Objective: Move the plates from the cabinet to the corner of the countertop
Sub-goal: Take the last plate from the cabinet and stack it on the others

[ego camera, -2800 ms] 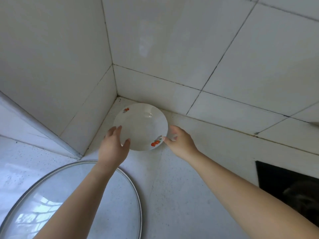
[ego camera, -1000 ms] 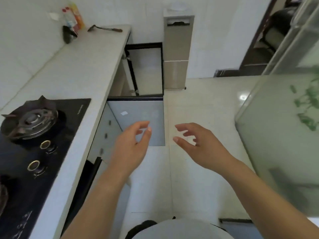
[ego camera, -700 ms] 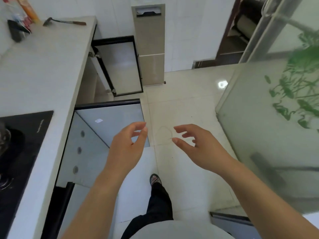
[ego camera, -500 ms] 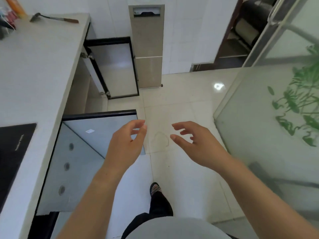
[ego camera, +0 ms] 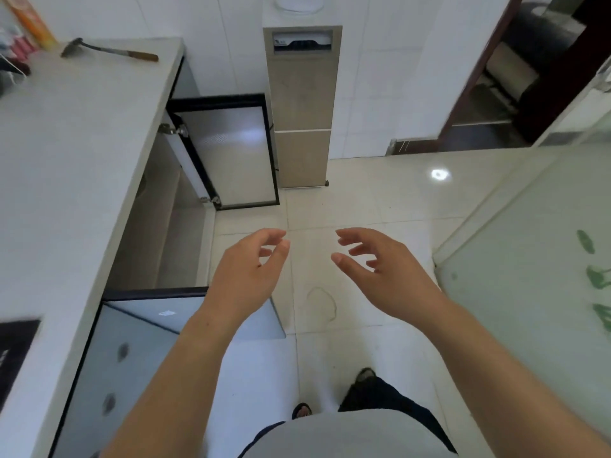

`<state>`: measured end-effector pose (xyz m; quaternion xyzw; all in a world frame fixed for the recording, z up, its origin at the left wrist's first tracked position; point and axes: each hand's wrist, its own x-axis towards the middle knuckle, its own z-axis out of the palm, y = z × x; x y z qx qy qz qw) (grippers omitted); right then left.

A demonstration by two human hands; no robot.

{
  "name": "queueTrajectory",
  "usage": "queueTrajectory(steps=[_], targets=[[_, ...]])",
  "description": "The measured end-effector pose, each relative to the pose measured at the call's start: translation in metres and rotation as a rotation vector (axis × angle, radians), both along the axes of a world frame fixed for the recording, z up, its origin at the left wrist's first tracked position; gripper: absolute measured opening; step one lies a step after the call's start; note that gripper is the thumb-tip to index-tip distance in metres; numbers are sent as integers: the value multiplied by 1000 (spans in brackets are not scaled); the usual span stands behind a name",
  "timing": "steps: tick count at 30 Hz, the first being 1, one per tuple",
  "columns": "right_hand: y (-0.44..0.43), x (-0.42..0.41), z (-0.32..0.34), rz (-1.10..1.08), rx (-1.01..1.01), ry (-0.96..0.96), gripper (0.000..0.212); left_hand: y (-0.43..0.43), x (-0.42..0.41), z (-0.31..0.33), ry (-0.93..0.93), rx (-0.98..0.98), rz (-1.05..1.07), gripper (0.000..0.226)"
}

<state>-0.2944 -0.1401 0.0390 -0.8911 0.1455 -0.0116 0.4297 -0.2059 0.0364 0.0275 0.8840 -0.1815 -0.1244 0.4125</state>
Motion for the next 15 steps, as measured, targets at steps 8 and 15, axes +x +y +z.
queueTrajectory(steps=[8, 15], targets=[[-69, 139, -12, 157, 53, -16, 41, -55, 112, -4, -32, 62, 166, 31], [-144, 269, -6, 309, -15, -15, 41, -129, 214, -2, -49, 77, 301, 30]])
